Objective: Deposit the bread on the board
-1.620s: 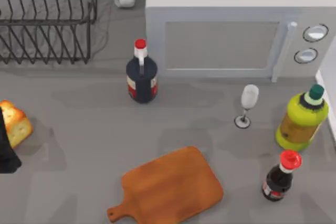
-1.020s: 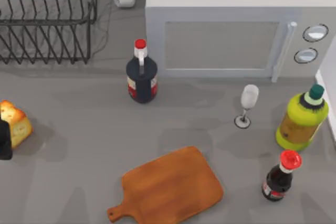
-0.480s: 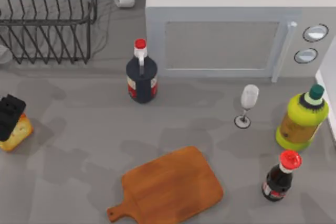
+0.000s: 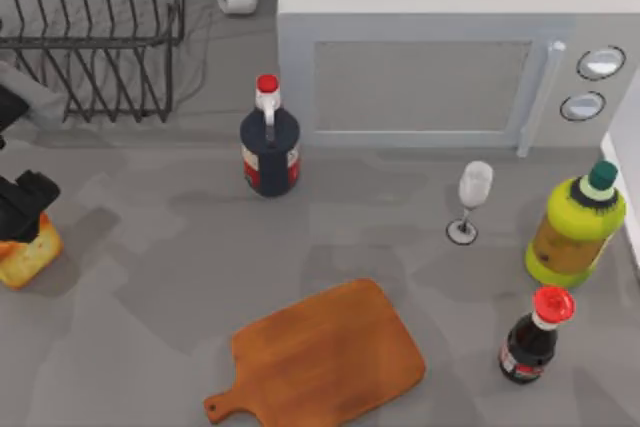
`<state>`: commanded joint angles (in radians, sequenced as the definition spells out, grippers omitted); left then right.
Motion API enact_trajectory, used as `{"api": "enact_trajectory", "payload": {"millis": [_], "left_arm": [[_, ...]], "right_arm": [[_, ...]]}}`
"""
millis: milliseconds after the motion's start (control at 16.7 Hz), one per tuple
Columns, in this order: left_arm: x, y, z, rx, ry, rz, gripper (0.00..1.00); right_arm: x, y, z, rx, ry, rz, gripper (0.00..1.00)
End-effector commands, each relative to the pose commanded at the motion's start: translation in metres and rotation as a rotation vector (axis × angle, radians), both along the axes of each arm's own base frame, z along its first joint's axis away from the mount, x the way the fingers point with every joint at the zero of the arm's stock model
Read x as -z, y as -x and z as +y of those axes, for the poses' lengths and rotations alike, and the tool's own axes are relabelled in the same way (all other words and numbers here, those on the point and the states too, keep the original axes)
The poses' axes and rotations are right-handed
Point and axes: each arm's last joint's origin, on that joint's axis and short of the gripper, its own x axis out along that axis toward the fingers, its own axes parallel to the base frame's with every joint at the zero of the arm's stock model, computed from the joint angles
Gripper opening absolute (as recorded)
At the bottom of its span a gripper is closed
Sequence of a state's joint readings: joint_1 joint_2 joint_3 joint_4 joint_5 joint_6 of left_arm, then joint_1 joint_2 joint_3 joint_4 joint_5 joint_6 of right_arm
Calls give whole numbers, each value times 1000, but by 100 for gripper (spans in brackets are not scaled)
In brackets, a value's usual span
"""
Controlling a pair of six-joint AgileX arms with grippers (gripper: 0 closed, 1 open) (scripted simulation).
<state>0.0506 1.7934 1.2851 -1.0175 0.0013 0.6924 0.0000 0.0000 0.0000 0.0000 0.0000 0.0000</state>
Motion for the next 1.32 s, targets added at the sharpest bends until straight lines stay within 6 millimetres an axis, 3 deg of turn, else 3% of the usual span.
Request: {"api": "enact_trajectory", "payload": {"millis": [180, 540, 1020, 1260, 1320], "left_arm": [[7, -11, 2, 22, 2, 44, 100], [8, -11, 0, 26, 1, 44, 100], [74, -12, 2, 23, 1, 43, 100], [77, -11, 2, 23, 2, 45, 100], [77, -11, 2, 23, 2, 45, 92]], "right_arm": [[0, 0, 0, 0, 0, 0, 100], [0, 0, 0, 0, 0, 0, 100], [0, 0, 0, 0, 0, 0, 100], [0, 0, 0, 0, 0, 0, 100], [0, 0, 0, 0, 0, 0, 100]]}}
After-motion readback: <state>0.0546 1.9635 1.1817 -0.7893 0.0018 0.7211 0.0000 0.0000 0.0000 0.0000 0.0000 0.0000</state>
